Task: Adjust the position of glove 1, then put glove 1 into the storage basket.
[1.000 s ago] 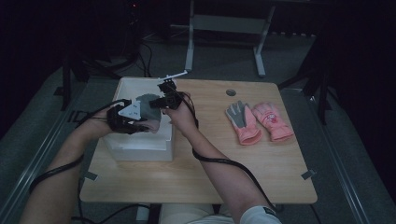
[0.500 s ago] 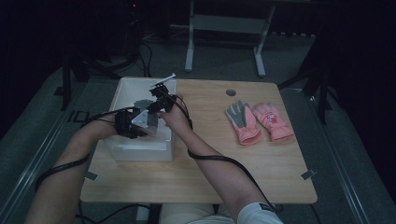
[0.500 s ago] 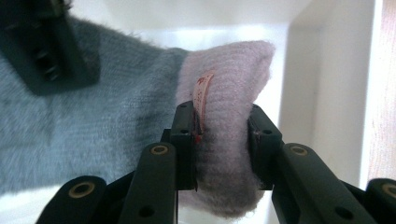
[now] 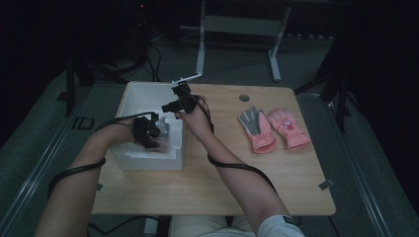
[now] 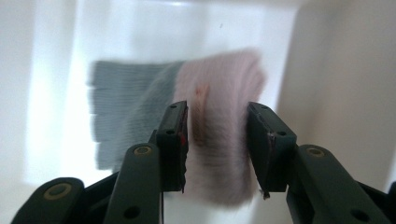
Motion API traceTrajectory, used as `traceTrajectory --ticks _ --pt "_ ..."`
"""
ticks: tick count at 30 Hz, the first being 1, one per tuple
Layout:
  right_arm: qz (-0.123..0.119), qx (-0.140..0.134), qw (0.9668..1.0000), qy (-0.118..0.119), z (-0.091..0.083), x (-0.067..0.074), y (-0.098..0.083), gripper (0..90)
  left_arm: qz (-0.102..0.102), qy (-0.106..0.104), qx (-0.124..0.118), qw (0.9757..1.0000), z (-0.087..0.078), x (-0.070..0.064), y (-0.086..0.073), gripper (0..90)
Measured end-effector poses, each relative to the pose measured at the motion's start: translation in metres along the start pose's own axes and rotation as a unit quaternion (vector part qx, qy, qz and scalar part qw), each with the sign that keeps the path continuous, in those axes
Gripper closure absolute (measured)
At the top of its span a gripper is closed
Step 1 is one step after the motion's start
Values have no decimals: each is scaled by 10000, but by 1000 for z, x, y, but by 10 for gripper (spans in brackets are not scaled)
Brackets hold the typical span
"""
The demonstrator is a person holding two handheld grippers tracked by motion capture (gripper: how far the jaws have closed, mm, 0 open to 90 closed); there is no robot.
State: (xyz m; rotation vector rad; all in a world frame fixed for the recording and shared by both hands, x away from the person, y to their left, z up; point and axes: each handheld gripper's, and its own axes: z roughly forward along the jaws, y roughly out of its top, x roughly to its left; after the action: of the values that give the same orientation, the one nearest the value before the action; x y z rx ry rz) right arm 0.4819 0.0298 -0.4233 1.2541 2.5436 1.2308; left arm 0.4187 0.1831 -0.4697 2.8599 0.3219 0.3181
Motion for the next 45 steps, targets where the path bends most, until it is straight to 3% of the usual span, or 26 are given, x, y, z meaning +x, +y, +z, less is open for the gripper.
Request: traceTrajectory --ticks 3,8,14,18,22,24,25,27,30,33,36,42,45 --pt "-85 -4 9999 100 -12 -3 -2 501 -194 93 56 9998 -8 -1 -2 485" --pt "-194 -197 9996 98 -38 -8 -10 469 -496 184 -266 9982 -27 -4 -6 488" --pt "-350 -335 9987 123 -65 -15 -25 401 -568 237 -386 9974 -43 -18 -1 531" --pt "-453 -422 9980 113 -74 -19 -38 341 -606 256 -509 9965 -48 -23 7 532" --pt "-518 -417 9974 290 -85 -31 -58 239 -570 251 -822 9947 -56 -30 21 531" --pt "-500 -460 9973 269 -92 -38 -65 230 -684 202 -1158 9907 -61 -30 27 532" --pt "-494 -499 9972 275 -97 -43 -69 230 -727 210 -1210 9898 -62 -30 28 531" --pt "-525 -530 9969 240 -104 -50 -75 226 -894 259 -1436 9852 -65 -29 33 531" --pt "-545 -583 9967 135 -117 -62 -84 221 -1130 522 -1569 9797 -67 -35 48 528" --pt "-695 -652 9954 -40 -129 -75 -94 198 -1203 629 -1669 9766 -67 -44 62 500" --pt "-819 -731 9937 -204 -142 -90 -105 168 -1349 576 -1777 9731 -65 -53 79 484" --pt "-744 -672 9945 -315 -160 -109 -121 136 -1536 707 -1918 9668 -54 -68 106 462" --pt "-747 -755 9935 -403 -168 -115 -129 133 -1576 826 -1924 9650 -49 -73 116 462"
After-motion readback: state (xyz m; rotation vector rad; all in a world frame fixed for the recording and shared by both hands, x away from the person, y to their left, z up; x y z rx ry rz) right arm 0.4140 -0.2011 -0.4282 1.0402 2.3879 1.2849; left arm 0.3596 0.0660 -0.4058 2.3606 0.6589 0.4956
